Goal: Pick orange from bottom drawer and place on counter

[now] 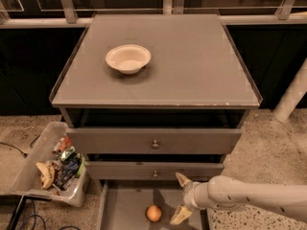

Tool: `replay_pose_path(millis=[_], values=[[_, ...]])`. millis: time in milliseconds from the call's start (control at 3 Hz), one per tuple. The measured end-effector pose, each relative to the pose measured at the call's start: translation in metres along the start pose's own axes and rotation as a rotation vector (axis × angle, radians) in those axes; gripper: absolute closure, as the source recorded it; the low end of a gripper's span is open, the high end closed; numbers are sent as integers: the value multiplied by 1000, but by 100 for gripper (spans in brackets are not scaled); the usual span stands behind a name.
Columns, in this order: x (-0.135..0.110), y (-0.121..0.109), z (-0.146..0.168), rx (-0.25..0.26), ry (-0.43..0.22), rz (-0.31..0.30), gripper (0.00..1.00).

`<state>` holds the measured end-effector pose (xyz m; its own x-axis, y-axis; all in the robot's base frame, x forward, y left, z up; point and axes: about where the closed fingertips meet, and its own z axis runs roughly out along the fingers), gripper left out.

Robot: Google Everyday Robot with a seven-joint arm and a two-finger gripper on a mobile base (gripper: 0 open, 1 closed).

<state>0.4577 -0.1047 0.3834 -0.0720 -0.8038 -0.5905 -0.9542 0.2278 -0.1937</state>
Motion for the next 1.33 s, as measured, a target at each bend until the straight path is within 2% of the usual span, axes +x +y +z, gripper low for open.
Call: replay_pose_path(millis=[333, 667, 1333], values=[[1, 7, 21, -17, 3, -10, 0], [15, 14, 54, -34, 7, -2, 0], [53, 17, 113, -44, -52, 65, 0]])
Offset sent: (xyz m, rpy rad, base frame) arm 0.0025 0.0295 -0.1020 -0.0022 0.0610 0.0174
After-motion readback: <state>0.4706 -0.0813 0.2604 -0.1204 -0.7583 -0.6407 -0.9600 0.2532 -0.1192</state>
